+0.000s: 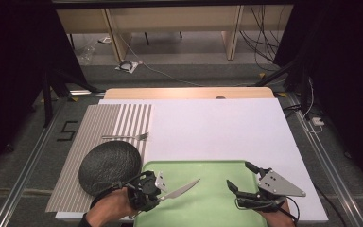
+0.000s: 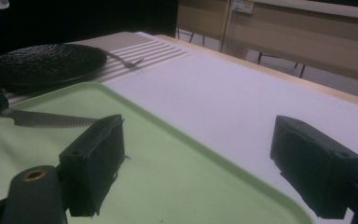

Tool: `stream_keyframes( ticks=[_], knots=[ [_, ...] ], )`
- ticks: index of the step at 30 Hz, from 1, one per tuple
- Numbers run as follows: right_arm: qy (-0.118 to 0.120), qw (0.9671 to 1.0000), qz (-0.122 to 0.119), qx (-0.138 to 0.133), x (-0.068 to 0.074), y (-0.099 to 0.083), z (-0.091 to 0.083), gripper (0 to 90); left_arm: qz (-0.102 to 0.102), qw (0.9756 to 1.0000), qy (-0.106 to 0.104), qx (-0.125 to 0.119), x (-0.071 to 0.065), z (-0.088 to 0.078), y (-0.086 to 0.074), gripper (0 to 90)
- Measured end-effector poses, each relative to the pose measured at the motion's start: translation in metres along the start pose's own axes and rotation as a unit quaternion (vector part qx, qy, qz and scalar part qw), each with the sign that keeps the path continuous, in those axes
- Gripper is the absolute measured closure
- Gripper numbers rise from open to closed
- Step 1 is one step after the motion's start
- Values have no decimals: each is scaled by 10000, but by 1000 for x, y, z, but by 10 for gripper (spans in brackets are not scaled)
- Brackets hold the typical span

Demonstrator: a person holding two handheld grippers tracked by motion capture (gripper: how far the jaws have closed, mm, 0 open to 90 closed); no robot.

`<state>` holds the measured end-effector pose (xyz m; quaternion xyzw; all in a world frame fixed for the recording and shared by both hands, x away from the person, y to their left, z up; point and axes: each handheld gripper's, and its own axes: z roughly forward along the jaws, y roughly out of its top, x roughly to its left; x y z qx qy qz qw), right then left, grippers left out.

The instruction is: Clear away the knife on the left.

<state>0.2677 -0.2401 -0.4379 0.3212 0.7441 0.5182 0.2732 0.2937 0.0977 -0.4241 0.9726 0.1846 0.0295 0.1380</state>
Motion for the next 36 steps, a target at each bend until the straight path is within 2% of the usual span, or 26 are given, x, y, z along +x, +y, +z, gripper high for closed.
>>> stream_keyframes(
  ticks=[6,12,17,30,36],
  knots=[
    [7,10000,-3,10,-1,0,0,185,181,9998,-119,54,-9,6,16,794],
    [6,10000,2,-11,-1,0,-1,185,238,9994,-231,108,-18,16,22,794],
    [16,10000,6,17,0,0,-1,185,267,9988,-338,243,-22,27,22,794],
    [26,10000,-5,36,0,0,0,186,222,9982,-412,380,-27,34,22,794],
    [30,10000,-18,34,0,-1,0,186,212,9972,-484,534,-31,38,21,793]
  ],
)
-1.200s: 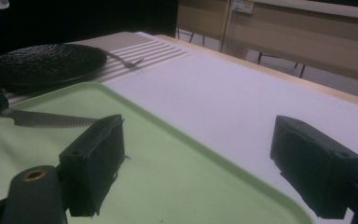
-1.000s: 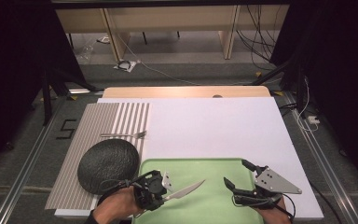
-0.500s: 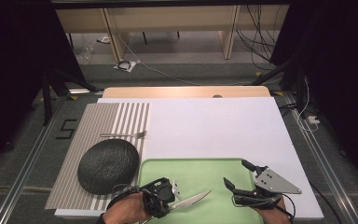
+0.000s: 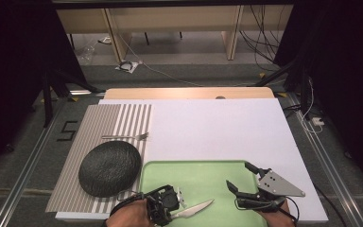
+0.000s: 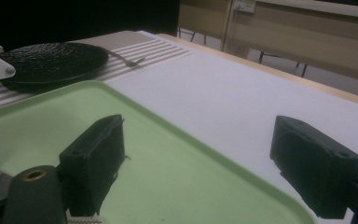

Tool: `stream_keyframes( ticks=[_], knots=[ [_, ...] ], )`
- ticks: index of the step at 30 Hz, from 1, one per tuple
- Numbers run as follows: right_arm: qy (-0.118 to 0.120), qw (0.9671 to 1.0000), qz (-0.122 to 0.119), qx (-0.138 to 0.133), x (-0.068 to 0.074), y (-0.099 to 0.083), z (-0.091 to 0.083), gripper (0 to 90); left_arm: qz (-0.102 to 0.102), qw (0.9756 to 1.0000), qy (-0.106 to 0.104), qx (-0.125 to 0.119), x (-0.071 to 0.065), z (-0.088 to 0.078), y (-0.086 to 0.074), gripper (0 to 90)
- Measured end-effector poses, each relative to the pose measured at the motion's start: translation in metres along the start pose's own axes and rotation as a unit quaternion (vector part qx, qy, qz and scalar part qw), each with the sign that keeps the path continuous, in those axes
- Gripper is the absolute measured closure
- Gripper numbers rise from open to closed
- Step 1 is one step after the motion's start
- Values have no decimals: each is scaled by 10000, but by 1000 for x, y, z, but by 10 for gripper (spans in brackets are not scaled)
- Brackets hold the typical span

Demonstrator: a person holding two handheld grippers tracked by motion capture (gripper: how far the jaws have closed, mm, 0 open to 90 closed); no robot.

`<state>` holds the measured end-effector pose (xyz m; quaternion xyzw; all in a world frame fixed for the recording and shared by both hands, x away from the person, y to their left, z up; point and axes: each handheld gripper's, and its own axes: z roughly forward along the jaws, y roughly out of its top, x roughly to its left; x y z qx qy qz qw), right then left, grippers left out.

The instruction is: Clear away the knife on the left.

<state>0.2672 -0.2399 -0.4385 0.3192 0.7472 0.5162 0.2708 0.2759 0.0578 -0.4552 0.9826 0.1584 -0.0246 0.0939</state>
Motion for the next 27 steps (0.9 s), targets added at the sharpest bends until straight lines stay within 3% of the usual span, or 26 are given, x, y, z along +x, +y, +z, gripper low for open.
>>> stream_keyframes(
  ticks=[9,10,11,14,16,19,22,27],
  knots=[
    [8,10000,7,23,0,0,0,186,-21,10000,-46,-20,-1,0,-4,780],
    [3,10000,6,35,0,0,0,186,-21,10000,-36,-75,-2,-1,-4,702],
    [3,10000,6,35,0,0,0,186,-33,9999,-27,-133,-2,-2,-3,702],
    [6,10000,8,30,0,0,0,188,19,9993,100,-359,-5,-9,-1,579],
    [1,10000,0,21,0,0,0,188,30,9981,132,-597,-7,-12,1,563],
    [4,10000,-1,21,0,0,0,189,174,9958,251,-865,-13,-13,3,637],
    [-1,10000,-9,30,0,0,0,189,500,9940,394,-885,-19,-9,6,779],
    [-1,10000,-6,38,0,0,0,189,706,9928,337,-903,-25,-2,8,887]
  ],
)
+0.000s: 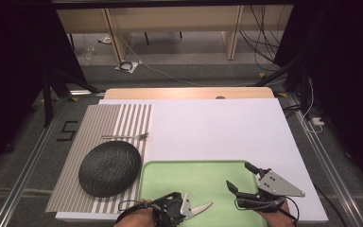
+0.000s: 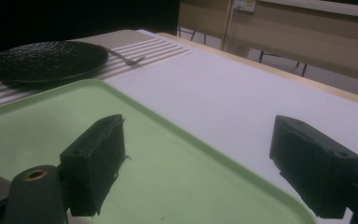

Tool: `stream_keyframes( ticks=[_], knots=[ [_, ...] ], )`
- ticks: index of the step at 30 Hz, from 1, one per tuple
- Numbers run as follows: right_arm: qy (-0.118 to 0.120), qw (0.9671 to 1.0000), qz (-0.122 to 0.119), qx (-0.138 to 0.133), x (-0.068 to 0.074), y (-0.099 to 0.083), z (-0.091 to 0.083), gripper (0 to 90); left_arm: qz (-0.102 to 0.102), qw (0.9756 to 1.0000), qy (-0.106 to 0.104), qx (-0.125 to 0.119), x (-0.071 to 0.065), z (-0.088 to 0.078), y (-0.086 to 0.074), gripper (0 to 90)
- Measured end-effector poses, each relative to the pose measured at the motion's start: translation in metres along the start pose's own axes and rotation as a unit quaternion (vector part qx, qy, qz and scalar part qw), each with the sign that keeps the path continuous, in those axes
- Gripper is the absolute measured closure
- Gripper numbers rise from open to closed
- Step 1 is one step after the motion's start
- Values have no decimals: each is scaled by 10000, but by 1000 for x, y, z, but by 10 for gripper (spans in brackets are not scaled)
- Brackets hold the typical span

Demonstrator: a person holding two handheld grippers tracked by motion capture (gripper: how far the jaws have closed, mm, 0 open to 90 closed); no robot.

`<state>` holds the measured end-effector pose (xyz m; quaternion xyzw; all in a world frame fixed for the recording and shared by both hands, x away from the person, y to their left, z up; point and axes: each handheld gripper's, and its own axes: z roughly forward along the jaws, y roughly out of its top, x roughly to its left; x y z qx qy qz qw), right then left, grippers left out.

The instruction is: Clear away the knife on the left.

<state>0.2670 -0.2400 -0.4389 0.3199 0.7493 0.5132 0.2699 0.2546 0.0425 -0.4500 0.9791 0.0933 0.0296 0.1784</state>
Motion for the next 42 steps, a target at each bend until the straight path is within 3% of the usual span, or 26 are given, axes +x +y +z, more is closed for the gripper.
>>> stream_keyframes(
  ticks=[7,12,22,28,42],
  knots=[
    [2,10000,-25,-28,0,0,0,190,99,10000,0,-14,1,10,-2,895],
    [1,10000,-13,-30,0,0,1,190,-20,10000,5,-82,6,11,-4,894],
    [8,10000,-20,-14,0,0,0,190,-223,9992,303,-131,17,9,-12,895],
    [16,10000,-13,3,1,0,0,190,-364,9985,379,-130,25,7,-18,895],
    [20,10000,-10,-1,0,0,1,190,-638,9953,731,-31,36,3,-29,895]
  ],
)
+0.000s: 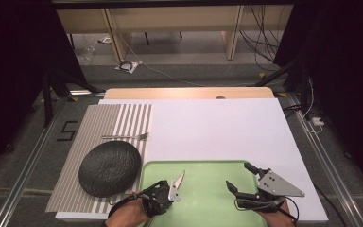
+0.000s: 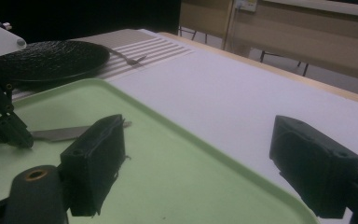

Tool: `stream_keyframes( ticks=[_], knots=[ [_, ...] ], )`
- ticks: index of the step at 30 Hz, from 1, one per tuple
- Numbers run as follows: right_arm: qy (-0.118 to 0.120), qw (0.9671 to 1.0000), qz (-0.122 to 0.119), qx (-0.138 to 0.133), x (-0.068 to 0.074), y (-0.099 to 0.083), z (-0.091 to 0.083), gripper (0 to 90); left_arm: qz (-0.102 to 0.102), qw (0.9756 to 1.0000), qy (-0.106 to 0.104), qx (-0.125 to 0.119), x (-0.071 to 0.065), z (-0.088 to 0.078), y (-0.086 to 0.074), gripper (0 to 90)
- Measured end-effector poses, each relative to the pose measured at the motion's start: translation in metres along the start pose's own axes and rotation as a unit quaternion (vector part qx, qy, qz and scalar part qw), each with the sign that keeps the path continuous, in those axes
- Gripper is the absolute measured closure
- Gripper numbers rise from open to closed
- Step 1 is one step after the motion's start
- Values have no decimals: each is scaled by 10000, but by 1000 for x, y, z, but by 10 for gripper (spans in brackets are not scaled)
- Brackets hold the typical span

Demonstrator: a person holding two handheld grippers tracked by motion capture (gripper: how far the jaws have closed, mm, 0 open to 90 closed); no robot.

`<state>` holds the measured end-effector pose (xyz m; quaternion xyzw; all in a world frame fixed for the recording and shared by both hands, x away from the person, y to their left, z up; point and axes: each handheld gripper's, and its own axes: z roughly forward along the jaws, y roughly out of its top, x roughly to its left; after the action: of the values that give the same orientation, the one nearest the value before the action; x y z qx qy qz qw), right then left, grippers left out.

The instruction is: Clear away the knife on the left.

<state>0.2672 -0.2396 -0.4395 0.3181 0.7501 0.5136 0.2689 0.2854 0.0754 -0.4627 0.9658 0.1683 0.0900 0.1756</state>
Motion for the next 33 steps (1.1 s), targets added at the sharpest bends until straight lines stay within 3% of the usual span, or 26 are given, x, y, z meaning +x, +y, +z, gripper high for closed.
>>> stream_keyframes(
  ticks=[19,33],
  knots=[
    [8,10000,-16,14,0,0,0,190,-544,9981,219,169,17,-6,-18,895],
    [8,10000,-17,33,0,-1,1,190,-791,9959,288,334,26,-11,-34,894]
  ],
)
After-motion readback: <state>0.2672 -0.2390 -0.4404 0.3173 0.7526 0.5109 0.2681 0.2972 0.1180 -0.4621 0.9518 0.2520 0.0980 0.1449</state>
